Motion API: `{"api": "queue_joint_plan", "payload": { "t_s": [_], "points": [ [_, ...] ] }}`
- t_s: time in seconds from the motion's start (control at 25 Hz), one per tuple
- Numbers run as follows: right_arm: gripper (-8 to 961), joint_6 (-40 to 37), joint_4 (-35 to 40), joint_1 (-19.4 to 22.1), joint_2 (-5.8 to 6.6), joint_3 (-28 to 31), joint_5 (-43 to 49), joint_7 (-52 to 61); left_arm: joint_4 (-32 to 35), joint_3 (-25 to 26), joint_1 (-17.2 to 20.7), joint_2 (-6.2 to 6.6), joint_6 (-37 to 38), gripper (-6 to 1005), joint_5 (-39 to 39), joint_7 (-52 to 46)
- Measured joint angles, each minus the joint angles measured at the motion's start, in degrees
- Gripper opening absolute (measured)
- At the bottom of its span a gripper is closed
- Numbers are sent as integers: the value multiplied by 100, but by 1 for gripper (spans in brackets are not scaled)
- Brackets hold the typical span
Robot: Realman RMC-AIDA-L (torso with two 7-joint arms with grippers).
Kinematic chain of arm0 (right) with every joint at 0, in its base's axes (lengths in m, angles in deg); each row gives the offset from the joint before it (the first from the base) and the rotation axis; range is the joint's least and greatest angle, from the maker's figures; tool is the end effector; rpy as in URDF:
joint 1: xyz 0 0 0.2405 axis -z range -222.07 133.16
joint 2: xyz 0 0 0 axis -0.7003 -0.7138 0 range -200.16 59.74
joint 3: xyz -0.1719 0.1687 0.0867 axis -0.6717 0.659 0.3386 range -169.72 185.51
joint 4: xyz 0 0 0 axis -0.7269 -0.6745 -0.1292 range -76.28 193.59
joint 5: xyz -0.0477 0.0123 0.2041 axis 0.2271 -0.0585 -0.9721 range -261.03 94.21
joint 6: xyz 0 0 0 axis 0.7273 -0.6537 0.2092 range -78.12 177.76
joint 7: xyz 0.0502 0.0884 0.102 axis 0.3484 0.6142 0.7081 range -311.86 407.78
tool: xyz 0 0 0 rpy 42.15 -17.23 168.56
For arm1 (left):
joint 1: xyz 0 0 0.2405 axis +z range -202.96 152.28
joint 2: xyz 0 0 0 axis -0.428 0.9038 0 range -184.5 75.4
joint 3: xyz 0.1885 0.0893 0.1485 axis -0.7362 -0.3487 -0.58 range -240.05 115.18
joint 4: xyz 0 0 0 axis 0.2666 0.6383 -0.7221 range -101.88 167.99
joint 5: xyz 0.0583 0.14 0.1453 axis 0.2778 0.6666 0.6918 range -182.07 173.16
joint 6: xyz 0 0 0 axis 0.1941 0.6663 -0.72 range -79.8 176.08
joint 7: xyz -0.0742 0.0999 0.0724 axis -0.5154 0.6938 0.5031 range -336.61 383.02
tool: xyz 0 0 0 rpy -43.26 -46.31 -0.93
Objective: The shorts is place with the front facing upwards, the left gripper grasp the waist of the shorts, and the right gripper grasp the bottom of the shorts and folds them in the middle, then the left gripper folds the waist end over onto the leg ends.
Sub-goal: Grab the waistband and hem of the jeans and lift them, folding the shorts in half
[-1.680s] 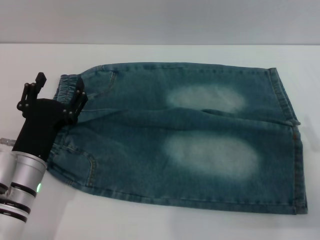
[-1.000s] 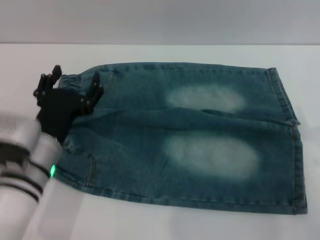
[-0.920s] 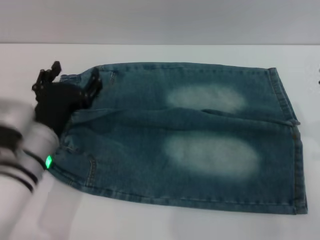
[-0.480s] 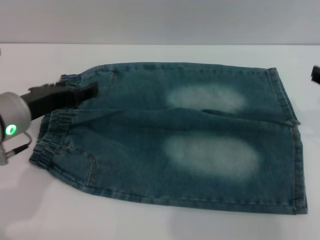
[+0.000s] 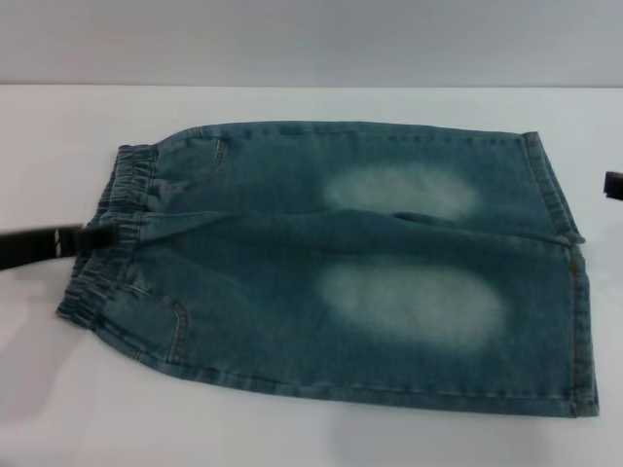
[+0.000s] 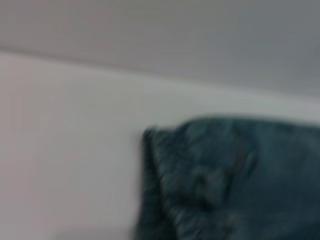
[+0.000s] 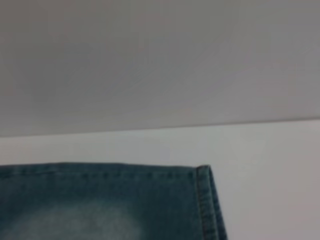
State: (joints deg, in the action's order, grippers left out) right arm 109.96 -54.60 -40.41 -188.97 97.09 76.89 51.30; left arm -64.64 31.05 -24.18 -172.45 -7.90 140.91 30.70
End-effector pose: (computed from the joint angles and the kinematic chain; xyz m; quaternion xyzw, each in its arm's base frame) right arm 0.2203 0.2898 0.0781 -0.7249 0.4906 0.0540 0.4806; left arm -0.2609 0.2994 0.0496 -0.7410 -0.5313 -0.0597 0.4063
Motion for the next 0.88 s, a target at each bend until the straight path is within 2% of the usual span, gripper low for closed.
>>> {"api": "queue_joint_plan", "payload": {
  "t_s": [0.12, 0.24, 0.48, 0.88],
  "points": [
    [738, 28, 72, 3, 2, -4, -143, -40, -30, -21, -175, -6, -541, 841, 494, -179],
    [738, 42, 107, 24, -1, -52, -153, -48, -2, -106, -276, -9, -798, 841, 586, -175],
    [738, -93, 180, 176, -2, -114, -155, -60, 3, -170, -251, -7, -872, 841, 785, -323],
    [737, -217, 403, 53, -5, -280, -172, -143, 308, -229, -487, -12, -943, 804, 1171, -576]
  ]
}}
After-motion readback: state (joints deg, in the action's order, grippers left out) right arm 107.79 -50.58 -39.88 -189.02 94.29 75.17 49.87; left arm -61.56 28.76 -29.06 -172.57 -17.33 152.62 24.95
